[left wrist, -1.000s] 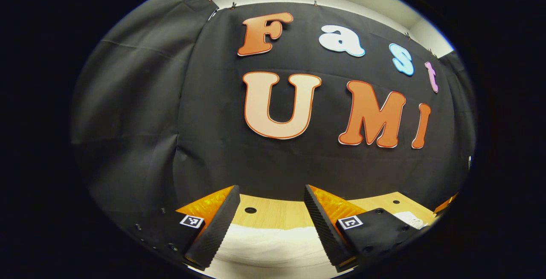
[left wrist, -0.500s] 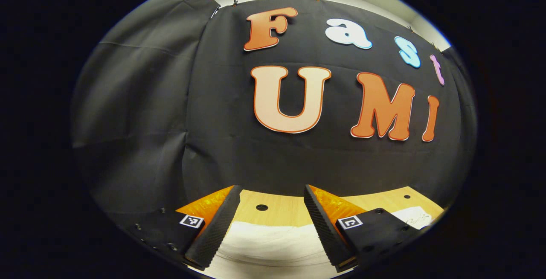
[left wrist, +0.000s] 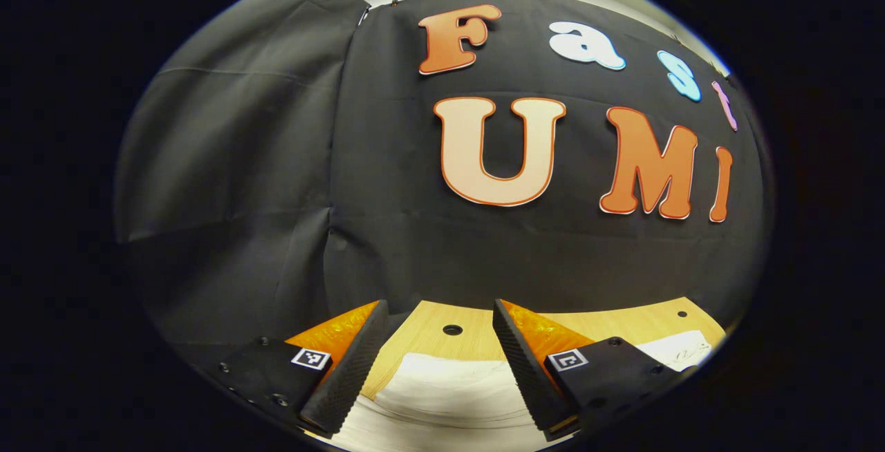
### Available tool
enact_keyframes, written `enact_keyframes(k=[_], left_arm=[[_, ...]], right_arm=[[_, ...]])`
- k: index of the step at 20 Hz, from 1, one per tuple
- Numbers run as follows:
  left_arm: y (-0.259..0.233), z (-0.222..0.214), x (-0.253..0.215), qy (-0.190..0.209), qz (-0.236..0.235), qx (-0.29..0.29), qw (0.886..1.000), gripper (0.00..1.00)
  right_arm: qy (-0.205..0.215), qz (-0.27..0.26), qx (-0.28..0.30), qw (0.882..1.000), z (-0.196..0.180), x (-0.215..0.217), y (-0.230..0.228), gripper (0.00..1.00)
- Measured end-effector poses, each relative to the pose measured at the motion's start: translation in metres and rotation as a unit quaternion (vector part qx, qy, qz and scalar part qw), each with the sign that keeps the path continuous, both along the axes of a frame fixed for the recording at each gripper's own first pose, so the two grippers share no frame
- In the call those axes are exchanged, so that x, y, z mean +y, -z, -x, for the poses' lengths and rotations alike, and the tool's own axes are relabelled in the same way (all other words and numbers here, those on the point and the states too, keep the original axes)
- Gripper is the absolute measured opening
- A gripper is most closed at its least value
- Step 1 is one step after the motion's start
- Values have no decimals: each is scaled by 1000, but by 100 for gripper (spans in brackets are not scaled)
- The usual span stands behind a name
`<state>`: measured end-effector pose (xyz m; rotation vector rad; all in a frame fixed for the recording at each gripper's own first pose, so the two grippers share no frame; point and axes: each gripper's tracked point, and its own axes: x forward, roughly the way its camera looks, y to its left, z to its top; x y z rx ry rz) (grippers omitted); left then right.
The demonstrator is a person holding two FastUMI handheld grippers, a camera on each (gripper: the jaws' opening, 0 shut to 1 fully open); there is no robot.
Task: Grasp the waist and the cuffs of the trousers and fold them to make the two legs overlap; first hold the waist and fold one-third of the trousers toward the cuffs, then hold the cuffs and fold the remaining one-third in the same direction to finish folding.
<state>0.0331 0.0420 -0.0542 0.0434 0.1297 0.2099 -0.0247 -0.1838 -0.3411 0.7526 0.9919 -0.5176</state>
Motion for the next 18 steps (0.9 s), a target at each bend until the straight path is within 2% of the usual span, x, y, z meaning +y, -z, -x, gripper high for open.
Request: enact_keyframes(k=[9, 11, 12, 13, 14, 15, 16, 18], left_arm=[[18, 7, 7, -26, 46, 13, 998, 98], [22, 11, 7, -26, 66, 17, 997, 98], [26, 16, 9, -29, 83, 18, 996, 98], [31, 19, 11, -34, 103, 21, 994, 98], [38, 24, 13, -41, 126, 26, 991, 98], [47, 31, 18, -51, 149, 34, 987, 98], [58, 37, 25, -62, 172, 42, 982, 98], [81, 54, 33, -80, 226, 60, 969, 98]], right_arm=[[-29, -11, -13, 999, -37, 16, 5, 96], [-30, -7, -11, 999, -40, 16, 8, 82], [-34, -4, -6, 999, -40, 16, 12, 68], [-35, -1, -1, 999, -39, 14, 14, 61], [-36, -2, 4, 999, -38, 13, 16, 43], [-36, -8, 7, 999, -36, 13, 17, 35], [-33, -14, 9, 999, -35, 11, 17, 19], [-31, -26, 7, 999, -34, 11, 19, 3]])
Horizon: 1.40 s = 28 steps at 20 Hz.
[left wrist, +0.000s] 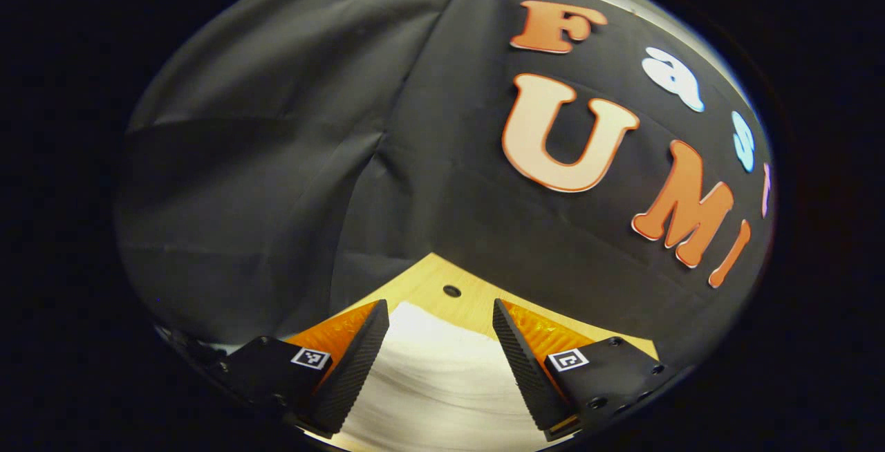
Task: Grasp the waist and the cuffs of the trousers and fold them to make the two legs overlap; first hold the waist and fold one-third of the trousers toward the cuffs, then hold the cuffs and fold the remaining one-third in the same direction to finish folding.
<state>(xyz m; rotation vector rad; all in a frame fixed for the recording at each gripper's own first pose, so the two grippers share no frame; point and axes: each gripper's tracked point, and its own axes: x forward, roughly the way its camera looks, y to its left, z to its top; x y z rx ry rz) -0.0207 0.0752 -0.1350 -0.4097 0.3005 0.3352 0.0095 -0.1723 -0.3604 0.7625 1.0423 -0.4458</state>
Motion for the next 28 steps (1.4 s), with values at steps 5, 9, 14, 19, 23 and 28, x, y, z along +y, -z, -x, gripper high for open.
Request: enact_keyframes(k=[5, 9, 14, 19, 23, 28], left_arm=[[62, 58, 8, -48, 129, 58, 989, 95], [100, 109, 15, -100, 184, 100, 973, 99], [152, 144, 21, -169, 267, 138, 939, 100], [190, 163, 20, -212, 314, 170, 910, 99], [209, 168, 29, -236, 315, 193, 899, 100], [226, 164, 35, -249, 320, 203, 891, 99]], right_arm=[[-56, 29, 14, 998, 0, 1, 0, 1], [-68, 30, 25, 997, -1, 1, 0, 1], [-73, 19, 28, 997, -2, 1, 1, 1], [-74, 17, 31, 997, -2, 1, 1, 1], [-73, 12, 32, 997, -3, 1, 2, 1], [-67, 6, 32, 997, -2, 1, 1, 1]])
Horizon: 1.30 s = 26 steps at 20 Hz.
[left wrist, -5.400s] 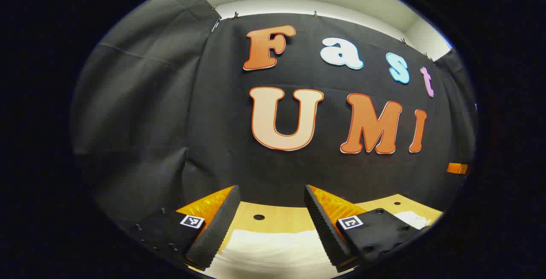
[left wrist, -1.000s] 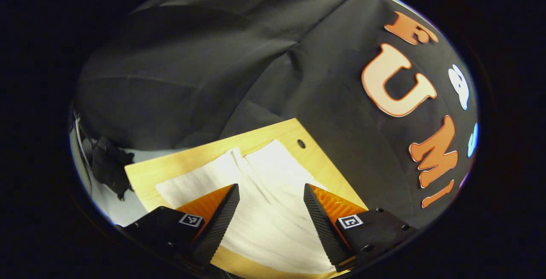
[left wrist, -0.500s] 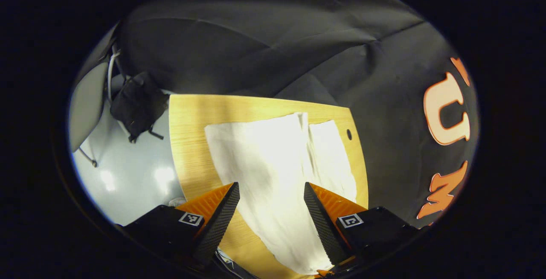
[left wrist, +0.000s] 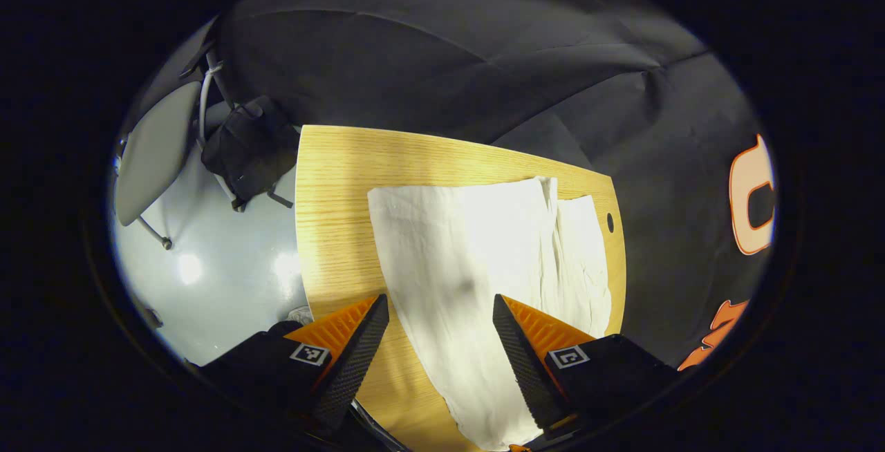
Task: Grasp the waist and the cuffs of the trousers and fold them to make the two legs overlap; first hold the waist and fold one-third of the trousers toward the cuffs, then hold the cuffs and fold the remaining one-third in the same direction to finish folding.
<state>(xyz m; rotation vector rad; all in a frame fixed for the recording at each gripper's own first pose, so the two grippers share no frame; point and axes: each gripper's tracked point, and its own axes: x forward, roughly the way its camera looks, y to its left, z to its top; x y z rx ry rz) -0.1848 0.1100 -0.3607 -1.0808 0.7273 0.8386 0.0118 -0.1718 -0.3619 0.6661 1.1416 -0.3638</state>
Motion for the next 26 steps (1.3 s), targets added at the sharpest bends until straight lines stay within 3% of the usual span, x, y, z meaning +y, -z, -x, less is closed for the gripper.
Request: enact_keyframes(k=[10, 12, 13, 16, 17, 18, 19, 20, 26], left_arm=[[3, -37, 0, 10, 11, -41, 999, 100], [7, -39, -3, 17, 23, -32, 999, 86], [8, -40, -3, 21, 30, -32, 999, 65], [25, -45, -7, 27, 53, -21, 998, 43], [28, -48, -6, 21, 60, -20, 998, 12], [30, -50, -8, 20, 70, -19, 997, 16], [15, -41, -6, 27, 73, -21, 997, 5], [31, -48, -4, 32, 72, -17, 997, 2], [-8, -52, -18, 50, 53, -28, 997, 4]], right_arm=[[8, -7, -11, 1000, -2, 2, 1, 1], [12, -11, -14, 1000, -2, 2, 0, 1], [13, -13, -15, 1000, -1, 2, 0, 1], [13, -14, -18, 1000, -1, 2, 1, 1], [13, -14, -18, 1000, -1, 2, 1, 1], [12, -13, -18, 1000, -2, 2, 1, 1], [10, -13, -17, 1000, -1, 2, 1, 1], [8, -12, -16, 1000, -1, 1, 0, 1], [6, -35, -10, 999, 10, -1, -14, 1]])
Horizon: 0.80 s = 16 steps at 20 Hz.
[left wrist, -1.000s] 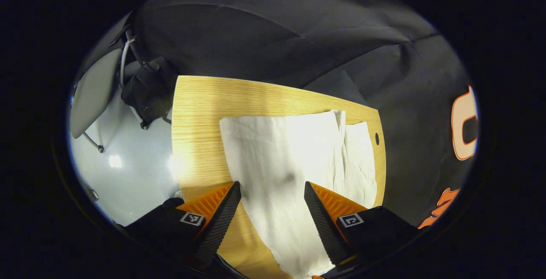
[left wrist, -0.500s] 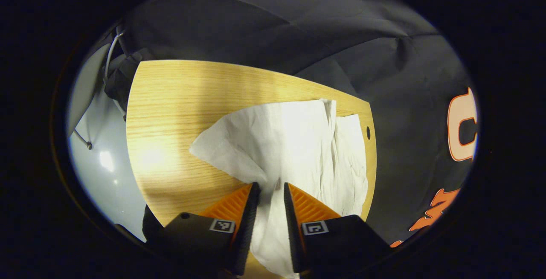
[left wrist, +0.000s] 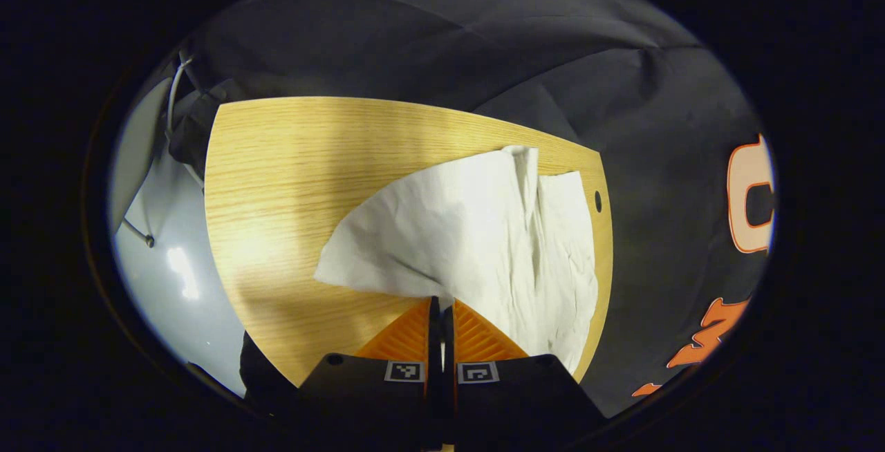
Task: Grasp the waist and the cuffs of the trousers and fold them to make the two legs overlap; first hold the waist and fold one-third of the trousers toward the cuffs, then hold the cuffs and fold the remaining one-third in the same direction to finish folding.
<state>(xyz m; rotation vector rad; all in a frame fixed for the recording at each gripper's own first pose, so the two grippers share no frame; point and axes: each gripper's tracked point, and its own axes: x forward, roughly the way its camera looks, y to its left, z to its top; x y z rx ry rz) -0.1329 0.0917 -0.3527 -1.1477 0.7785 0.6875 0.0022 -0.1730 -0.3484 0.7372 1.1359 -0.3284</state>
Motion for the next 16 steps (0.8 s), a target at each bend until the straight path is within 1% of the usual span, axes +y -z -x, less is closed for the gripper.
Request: enact_keyframes(k=[4, 6, 8, 9, 11, 12, 13, 14, 16], left_arm=[[-44, -13, -10, 0, -12, -34, 999, 4], [-62, -24, -16, 3, -19, -54, 998, 4], [-80, -38, -22, 8, -26, -66, 997, 4], [-86, -45, -23, 12, -30, -69, 997, 4], [-98, -58, -23, 19, -33, -70, 997, 4], [-102, -64, -24, 21, -29, -70, 997, 5], [-105, -75, -22, 23, -21, -73, 997, 4], [-106, -88, -20, 23, -16, -71, 997, 4], [-105, -114, -10, 23, -16, -66, 997, 4]], right_arm=[[-10, -26, -2, 1000, 2, -2, -22, 1], [-26, -23, 10, 999, 5, -4, -33, 1], [-49, -12, 13, 999, -3, -4, -42, 1], [-55, -13, 9, 998, -10, 0, -51, 1], [-49, -31, 3, 998, -28, 12, -64, 1], [-46, -38, 2, 998, -37, 18, -69, 1], [-46, -39, 1, 998, -48, 21, -71, 1], [-45, -33, 2, 998, -59, 24, -73, 1], [-43, -38, 0, 998, -80, 36, -80, 1]])
